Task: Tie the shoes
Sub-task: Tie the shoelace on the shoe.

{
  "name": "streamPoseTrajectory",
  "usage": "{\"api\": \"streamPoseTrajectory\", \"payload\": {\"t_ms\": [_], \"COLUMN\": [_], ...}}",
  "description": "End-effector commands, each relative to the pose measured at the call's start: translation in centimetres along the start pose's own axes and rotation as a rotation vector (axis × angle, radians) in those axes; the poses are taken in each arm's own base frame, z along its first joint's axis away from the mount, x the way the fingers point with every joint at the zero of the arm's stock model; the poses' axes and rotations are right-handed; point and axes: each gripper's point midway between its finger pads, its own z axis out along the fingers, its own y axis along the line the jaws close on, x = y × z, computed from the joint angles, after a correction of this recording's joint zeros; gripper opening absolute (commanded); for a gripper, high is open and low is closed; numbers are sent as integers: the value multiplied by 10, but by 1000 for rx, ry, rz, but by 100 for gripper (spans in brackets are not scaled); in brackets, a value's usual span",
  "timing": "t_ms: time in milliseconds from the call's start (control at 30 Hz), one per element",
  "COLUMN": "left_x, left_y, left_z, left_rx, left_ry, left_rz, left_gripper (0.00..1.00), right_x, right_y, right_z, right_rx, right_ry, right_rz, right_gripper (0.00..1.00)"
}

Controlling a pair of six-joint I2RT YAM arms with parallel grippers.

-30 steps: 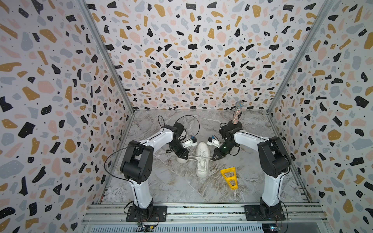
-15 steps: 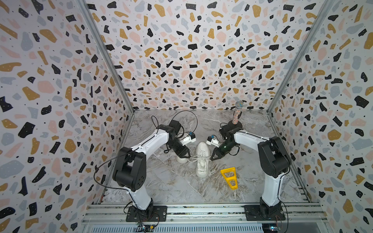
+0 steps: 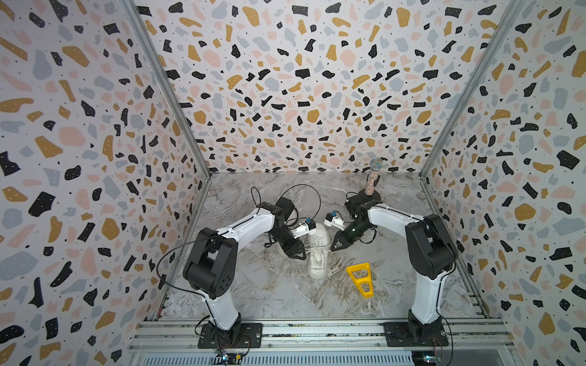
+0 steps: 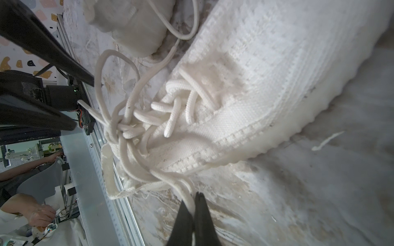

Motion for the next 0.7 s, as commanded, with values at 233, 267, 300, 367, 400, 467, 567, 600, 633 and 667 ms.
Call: {"api": "streamPoseTrajectory", "payload": {"t_ms": [233,267,300,367,400,467,567,600,633,667], "left_x": [-27,-26,-24,-17,-15,-7,7,11,15,19], "left_y": [1,1,1,0,0,-3,-4,-5,-6,-6], "left_z": [-4,-3,-3,-5,-7,-11,-17,-19,-21,-22], "left_rx": [21,19,17,5,1,-1,-1,4,6,10], "left_ry": [-54,-51,-43,-23,-18,-6,17,21,23,27], "left_rz": [27,29,31,41,45,48,40,34,29,26], "left_gripper": [22,16,11,1,0,0,0,0,0,0], "right_x": [-12,-12,-13,-15,-16,-19,-23,-24,-26,-28], "right_y": [11,11,11,12,12,14,20,23,25,27], "right_z": [-14,-15,-15,-19,-21,-27,-35,-37,-40,-42], "right_rx": [-4,-2,1,5,8,1,-19,-22,-23,-24], "right_ry": [-39,-40,-41,-49,-54,-70,-98,-104,-111,-119], "right_rz": [-36,-39,-44,-62,-69,-89,-126,-144,-161,-178], "right_gripper": [0,0,1,6,9,15,23,25,27,29]}}
